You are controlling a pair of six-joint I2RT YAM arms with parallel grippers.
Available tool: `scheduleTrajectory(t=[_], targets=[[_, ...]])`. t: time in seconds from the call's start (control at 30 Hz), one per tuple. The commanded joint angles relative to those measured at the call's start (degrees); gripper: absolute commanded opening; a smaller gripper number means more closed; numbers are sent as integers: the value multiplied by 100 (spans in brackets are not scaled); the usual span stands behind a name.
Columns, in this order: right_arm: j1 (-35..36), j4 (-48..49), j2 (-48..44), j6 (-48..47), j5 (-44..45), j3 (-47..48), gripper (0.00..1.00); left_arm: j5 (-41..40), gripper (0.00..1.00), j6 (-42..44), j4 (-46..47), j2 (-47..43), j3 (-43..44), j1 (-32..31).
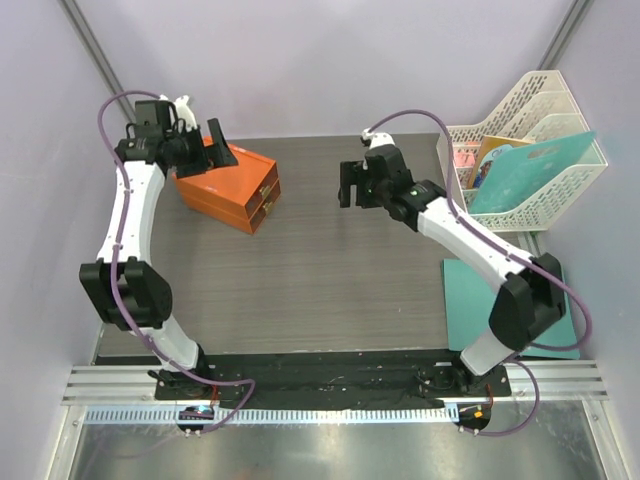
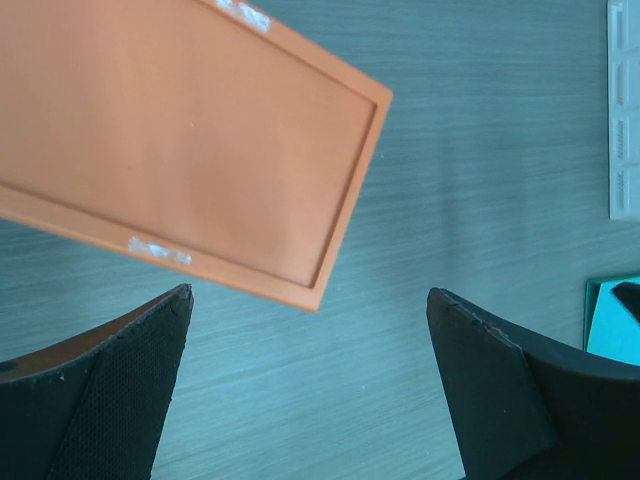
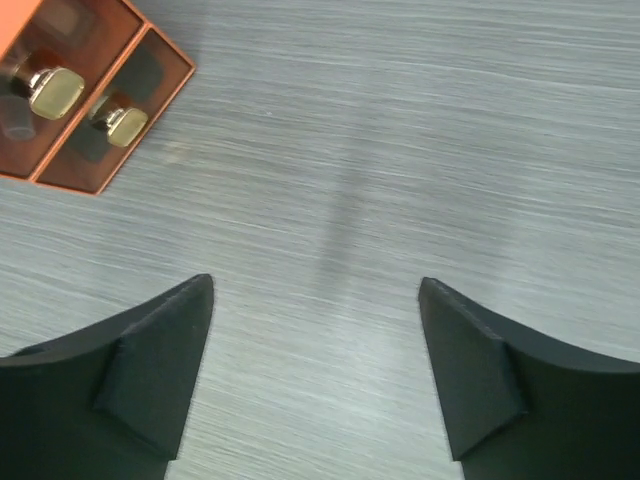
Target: Organize the makeup
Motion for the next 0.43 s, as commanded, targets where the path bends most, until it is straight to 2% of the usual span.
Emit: scheduleTrajectory(t=[0.0,0.17,0.4], targets=[[-47,-77,-832,-108,585,-575,99,86,100,229,265,-311,-696,-105],[-214,-121,-1588,41,726,-1392,100,-152,100,255,371,-593,-1207,-193],[-416,-314,-2405,85,1235,-1982,100,-230,100,264,327,-567,-1287,-448]])
